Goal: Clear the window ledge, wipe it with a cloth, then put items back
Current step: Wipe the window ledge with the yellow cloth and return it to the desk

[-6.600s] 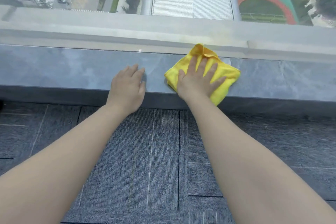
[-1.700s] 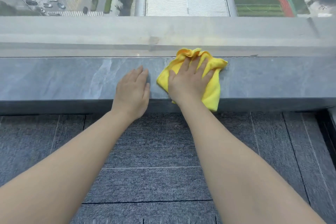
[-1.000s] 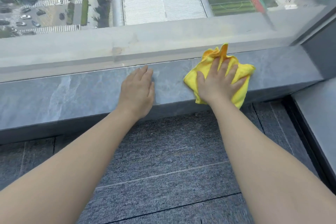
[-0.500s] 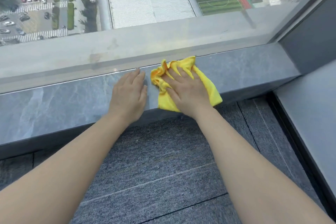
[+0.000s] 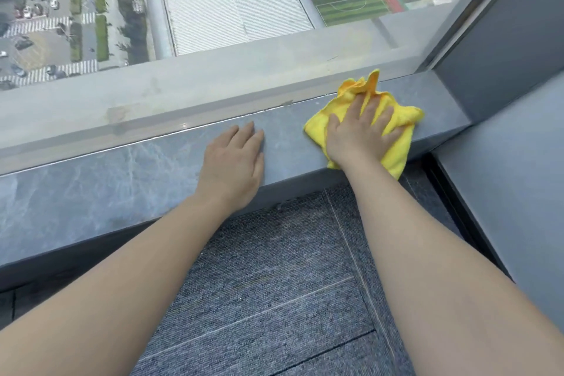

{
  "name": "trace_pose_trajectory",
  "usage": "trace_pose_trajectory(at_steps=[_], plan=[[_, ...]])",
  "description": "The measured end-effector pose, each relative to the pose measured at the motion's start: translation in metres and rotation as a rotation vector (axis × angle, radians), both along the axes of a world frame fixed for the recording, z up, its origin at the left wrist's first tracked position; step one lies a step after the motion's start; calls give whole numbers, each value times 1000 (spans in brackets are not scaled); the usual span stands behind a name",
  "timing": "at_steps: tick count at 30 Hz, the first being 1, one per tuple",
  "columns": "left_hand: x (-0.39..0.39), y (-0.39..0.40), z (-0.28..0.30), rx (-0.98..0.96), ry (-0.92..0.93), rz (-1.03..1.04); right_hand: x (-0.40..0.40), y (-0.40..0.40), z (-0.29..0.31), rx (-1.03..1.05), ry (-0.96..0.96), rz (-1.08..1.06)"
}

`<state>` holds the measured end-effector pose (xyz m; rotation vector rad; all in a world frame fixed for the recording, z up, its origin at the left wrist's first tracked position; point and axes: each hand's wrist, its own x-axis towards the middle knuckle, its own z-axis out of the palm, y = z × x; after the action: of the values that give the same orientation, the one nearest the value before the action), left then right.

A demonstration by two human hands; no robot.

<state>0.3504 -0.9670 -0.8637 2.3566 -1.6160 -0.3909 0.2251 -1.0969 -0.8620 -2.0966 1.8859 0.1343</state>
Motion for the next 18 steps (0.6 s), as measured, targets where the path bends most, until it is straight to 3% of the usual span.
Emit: trace_pose_trajectory(at_steps=[4,12,18], plan=[[-1,0,-2,-35,23,24,37,8,2,40,-5,1],[2,-5,2,-98,66,41,4,33,-2,-111,-118,628],[-20,-25,4,-94,39,-48,-52,10,-3,-118,-110,457]])
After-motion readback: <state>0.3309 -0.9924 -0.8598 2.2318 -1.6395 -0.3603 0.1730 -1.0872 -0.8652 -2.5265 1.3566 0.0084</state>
